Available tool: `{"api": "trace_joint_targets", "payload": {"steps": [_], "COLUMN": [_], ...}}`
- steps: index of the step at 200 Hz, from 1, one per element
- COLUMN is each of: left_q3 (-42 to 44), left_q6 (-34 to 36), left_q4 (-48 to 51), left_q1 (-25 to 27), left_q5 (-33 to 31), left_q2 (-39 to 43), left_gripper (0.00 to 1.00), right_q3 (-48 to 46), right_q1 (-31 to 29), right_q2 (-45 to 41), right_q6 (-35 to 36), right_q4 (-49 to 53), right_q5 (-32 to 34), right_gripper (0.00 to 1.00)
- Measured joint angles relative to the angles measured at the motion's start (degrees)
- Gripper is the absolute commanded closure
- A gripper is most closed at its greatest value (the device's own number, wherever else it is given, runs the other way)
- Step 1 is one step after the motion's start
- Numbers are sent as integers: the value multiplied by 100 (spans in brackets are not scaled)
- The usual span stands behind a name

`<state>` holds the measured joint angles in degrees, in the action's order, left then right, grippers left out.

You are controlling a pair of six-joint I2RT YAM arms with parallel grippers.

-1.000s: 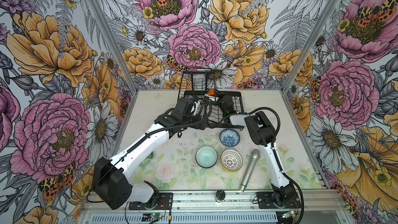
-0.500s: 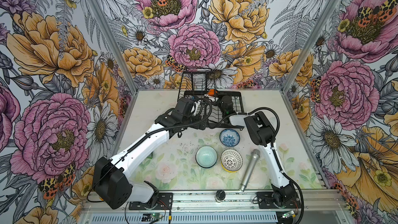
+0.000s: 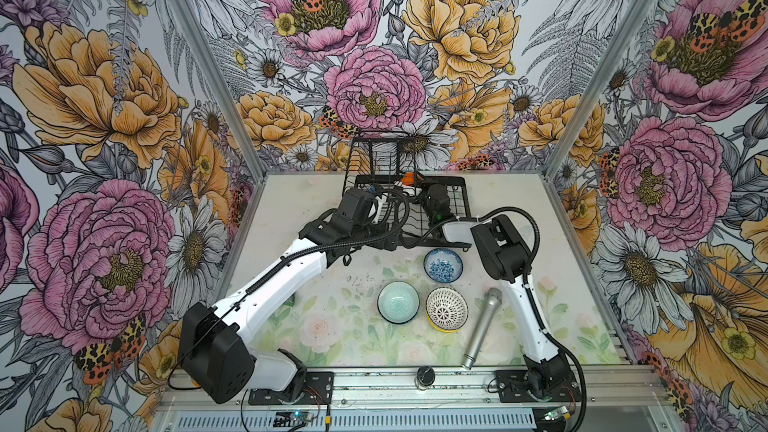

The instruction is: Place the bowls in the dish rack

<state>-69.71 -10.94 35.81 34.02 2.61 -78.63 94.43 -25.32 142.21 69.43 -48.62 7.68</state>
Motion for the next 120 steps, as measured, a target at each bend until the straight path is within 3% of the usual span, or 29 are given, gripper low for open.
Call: {"api": "trace_joint_targets", "payload": {"steps": [36,63,80,98,120], "left_q3": [31,39,39,39,42], "left_q6": [0,0,0,2,0], "left_q4": [2,2,-2,0,0], "left_q1": [37,37,37,50,63], "left_q5": [-2,-4,-9,-22,-33], "left_q2": [0,0,-22,-61,-72], "left_gripper": [1,1,1,1,1], "right_q3": [-33,-258,-396,-658,-1123], "right_q1": [15,48,81,109,138], "right_q2": [-11,-164,-278,-485,-839], "right_q6": [-70,-223,-223,-262,-302], "right_q4": [-48,-35,-48,-46,-44], "right_q5": [0,-46,-83,-118,-166], "right_gripper": [63,44,27,1,1]}}
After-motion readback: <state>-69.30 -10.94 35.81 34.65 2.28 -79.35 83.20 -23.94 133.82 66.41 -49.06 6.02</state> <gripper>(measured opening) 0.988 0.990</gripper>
